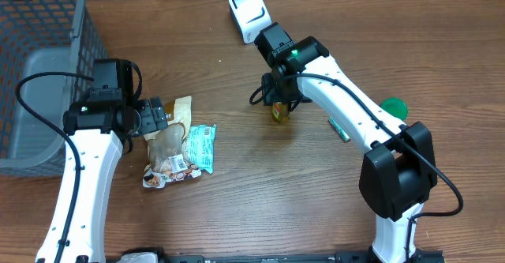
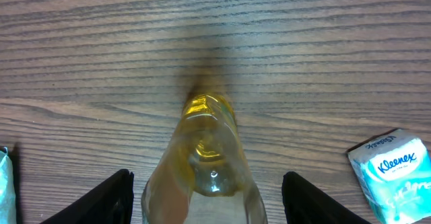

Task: Scan the item barcode

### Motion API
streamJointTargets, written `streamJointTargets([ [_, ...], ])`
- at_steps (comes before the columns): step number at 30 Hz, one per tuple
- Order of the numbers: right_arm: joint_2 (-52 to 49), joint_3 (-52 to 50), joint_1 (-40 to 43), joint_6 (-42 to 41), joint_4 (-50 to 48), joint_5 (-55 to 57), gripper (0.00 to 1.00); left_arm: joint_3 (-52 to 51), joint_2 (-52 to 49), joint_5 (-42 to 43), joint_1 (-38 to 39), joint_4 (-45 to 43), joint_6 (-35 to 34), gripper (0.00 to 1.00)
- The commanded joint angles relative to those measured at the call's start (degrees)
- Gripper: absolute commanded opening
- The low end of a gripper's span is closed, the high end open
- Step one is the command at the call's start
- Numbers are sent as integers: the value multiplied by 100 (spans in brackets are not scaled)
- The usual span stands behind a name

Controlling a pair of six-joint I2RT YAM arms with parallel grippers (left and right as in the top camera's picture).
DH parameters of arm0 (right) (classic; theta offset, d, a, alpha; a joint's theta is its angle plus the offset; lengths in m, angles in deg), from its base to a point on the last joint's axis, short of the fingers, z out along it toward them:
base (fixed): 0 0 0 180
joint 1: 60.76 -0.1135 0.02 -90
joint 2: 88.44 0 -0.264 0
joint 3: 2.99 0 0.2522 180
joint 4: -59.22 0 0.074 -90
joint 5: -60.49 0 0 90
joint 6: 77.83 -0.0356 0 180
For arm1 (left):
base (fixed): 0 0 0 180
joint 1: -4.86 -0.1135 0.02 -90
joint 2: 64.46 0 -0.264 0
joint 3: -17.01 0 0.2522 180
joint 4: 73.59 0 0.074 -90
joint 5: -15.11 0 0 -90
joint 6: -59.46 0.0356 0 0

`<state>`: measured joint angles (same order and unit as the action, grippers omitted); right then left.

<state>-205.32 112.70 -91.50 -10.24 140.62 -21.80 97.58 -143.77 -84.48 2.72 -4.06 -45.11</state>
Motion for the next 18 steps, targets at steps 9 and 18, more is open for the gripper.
streamJointTargets([
  [9, 105, -15, 39, 0, -155, 15, 67, 116, -9, 22, 28, 7, 87, 100],
  [18, 103, -35, 39, 0, -90, 17, 66, 116, -9, 22, 28, 7, 87, 99],
])
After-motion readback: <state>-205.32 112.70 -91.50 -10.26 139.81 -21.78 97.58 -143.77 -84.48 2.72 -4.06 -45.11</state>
